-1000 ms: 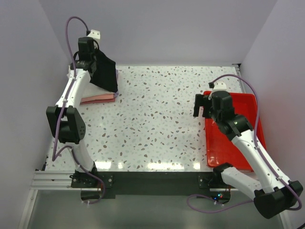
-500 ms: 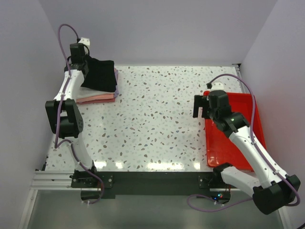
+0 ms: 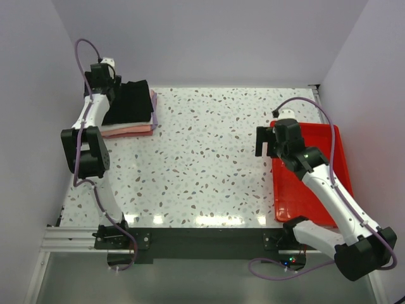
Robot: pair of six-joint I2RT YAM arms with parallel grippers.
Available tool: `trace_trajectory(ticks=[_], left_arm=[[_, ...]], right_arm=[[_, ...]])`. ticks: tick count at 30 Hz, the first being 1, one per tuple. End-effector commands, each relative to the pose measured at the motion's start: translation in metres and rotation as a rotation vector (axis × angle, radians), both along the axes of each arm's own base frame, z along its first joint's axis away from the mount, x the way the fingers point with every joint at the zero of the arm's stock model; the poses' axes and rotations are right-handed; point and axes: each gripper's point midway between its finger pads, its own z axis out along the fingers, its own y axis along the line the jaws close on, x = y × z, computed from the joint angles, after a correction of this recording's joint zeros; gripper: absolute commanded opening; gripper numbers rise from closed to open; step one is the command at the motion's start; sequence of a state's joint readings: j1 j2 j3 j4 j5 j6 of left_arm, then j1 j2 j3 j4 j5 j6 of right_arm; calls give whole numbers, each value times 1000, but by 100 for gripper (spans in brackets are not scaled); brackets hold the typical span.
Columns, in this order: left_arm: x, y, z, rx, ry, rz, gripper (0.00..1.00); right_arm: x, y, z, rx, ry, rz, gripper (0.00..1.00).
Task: Fold and stack the t-shirts
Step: Neatly place the folded tshirt to the corner, then reset both grippers
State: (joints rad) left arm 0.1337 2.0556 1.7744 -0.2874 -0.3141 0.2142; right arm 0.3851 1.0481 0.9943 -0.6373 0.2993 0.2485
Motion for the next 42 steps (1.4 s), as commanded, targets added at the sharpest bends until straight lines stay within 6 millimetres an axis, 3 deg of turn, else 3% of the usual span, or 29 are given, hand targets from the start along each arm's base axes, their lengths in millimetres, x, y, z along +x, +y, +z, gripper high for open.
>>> trace_trajectory(ticks=[1, 2, 5, 9, 10, 13, 14, 15, 16, 17, 18, 19, 20, 21, 22, 23, 24, 27, 35, 42], left_arm=[[6, 21, 47, 23, -140, 106, 100], [2, 22, 50, 12, -129, 119, 100], [-6, 22, 85, -32, -195, 151, 100], [-15, 1, 142, -138, -302, 102, 100], [-21, -8, 160, -183, -343, 81, 100], [-36, -40, 192, -341, -405, -5, 100], [-41, -56, 196, -432, -416, -39, 100], [-47, -65, 185, -483, -396, -43, 100], [-59, -74, 203, -520, -445, -61, 100], [-65, -88, 202, -602, -455, -81, 100], [-73, -103, 173, -643, -403, -78, 100], [-90, -114, 188, -660, -446, -98, 100], [-96, -120, 189, -661, -481, -89, 100], [-106, -144, 155, -693, -422, -79, 100], [-123, -160, 166, -691, -462, -110, 100], [-129, -172, 163, -687, -472, -121, 100], [-147, -198, 147, -705, -427, -165, 100], [-184, -218, 104, -712, -352, -120, 100], [-265, -214, -11, -747, -225, 54, 100], [-304, -181, -43, -705, -239, 189, 100]], right_arm=[[6, -4, 20, -9, -43, -21, 99], [6, -3, 23, -4, -46, -17, 99], [5, 1, 25, 16, -48, 6, 99], [2, 7, 28, 39, -52, 32, 99], [1, 10, 27, 51, -48, 48, 99], [-2, 13, 29, 73, -53, 65, 99], [-3, 16, 30, 86, -55, 74, 99], [-4, 17, 32, 95, -61, 80, 99], [-5, 18, 35, 106, -71, 83, 99], [-7, 20, 36, 117, -72, 91, 99], [-8, 21, 37, 127, -75, 92, 99], [-10, 21, 37, 132, -77, 96, 99], [-10, 21, 36, 134, -76, 94, 99], [-12, 21, 36, 142, -75, 92, 99], [-14, 21, 36, 146, -74, 96, 99], [-17, 20, 34, 146, -75, 95, 99], [-19, 20, 33, 155, -71, 93, 99], [-27, 23, 25, 181, -55, 102, 99], [-40, 25, -9, 224, -31, 99, 99], [-40, 17, -43, 246, -24, 6, 99]])
